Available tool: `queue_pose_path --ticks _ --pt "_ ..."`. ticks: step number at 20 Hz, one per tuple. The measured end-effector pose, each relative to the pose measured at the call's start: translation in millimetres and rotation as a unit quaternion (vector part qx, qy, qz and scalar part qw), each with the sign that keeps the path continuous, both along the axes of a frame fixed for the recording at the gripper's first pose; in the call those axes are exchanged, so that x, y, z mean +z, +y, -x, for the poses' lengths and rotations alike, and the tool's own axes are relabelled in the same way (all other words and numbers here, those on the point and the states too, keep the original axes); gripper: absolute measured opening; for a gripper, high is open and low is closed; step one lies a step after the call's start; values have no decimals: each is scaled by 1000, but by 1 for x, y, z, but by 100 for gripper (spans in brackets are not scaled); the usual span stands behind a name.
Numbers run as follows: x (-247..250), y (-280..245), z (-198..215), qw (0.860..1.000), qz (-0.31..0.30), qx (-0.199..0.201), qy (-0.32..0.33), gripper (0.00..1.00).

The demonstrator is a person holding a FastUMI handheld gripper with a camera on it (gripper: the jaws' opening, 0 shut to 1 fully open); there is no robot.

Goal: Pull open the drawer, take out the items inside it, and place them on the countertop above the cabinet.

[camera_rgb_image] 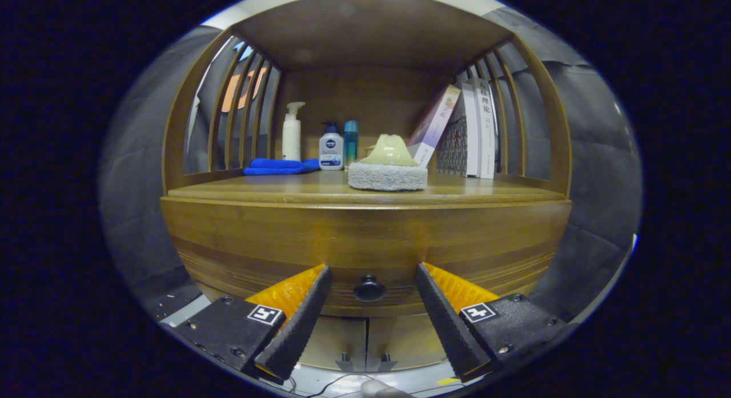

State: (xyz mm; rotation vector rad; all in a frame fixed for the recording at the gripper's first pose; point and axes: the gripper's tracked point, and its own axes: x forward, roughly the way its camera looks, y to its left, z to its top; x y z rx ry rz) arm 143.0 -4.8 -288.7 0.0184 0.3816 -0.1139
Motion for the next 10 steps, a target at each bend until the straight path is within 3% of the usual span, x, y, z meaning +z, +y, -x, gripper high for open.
queue_pose_path --ticks 3,10 --pt "11 -2 5 1000 -17 -4 15 100" --pt "112 -20 65 999 -9 12 -30 100"
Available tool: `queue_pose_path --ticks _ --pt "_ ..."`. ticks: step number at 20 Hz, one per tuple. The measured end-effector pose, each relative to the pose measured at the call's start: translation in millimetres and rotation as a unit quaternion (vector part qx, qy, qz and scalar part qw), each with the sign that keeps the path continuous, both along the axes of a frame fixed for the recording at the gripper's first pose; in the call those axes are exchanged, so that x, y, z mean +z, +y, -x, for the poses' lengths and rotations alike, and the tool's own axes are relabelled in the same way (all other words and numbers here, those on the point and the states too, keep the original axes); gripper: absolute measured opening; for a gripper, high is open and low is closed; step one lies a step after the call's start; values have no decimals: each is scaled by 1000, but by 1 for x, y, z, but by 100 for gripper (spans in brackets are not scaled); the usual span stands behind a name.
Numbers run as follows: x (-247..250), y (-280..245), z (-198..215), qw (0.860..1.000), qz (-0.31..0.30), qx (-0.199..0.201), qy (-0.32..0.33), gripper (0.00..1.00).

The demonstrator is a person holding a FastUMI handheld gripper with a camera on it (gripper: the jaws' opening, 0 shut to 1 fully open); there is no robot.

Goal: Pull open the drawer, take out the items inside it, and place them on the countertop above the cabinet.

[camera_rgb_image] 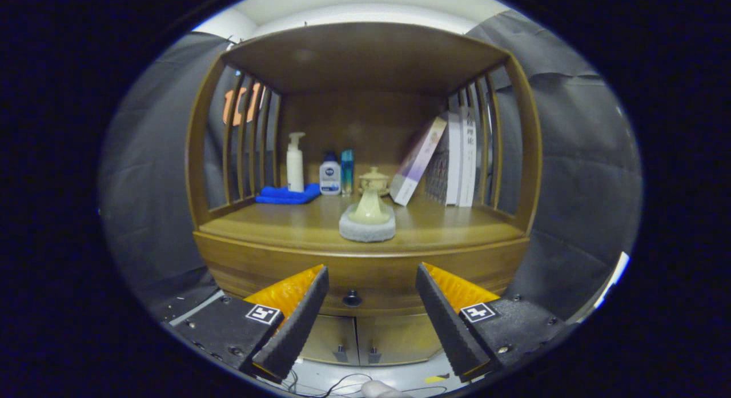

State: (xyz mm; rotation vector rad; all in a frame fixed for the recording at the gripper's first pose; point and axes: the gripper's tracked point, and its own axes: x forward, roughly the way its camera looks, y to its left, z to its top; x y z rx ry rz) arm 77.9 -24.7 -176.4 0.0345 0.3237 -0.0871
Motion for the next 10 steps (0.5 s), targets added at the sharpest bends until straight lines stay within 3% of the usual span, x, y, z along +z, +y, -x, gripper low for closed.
queue_pose_path --ticks 10 --pt "104 -10 126 997 -29 19 -68 100"
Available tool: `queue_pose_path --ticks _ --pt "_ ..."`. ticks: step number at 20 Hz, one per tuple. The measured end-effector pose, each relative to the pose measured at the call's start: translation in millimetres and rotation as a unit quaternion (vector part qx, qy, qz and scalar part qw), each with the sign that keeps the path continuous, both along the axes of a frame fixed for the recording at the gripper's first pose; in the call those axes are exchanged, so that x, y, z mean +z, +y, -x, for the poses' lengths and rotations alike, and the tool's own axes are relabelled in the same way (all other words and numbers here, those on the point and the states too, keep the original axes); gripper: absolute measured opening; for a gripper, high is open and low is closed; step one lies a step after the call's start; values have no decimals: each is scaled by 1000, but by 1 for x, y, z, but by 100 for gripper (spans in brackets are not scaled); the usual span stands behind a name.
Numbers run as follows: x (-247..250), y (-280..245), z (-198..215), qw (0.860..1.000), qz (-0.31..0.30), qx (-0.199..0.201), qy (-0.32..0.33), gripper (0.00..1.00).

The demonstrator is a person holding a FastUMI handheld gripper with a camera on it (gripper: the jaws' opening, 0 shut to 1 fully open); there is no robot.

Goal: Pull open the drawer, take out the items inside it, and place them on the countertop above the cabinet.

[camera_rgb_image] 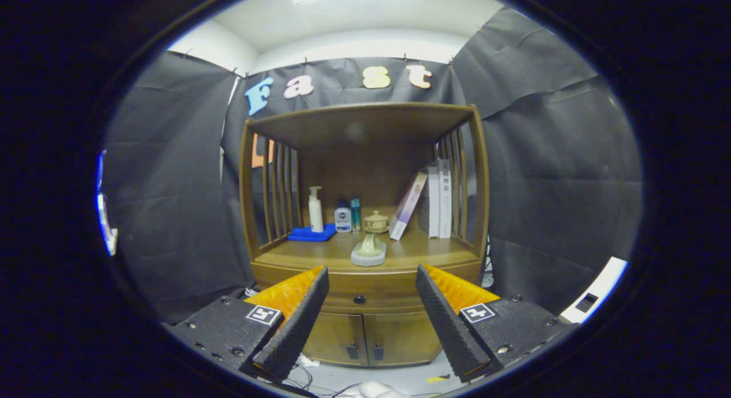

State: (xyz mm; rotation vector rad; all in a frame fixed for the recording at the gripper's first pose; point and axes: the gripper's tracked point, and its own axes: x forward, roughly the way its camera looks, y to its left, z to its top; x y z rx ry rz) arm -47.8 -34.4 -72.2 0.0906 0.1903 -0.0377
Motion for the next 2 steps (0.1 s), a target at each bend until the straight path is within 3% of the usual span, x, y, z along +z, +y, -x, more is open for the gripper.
queue_pose_path --ticks 2 --pt "12 -15 22 1000 1 -11 -6 100"
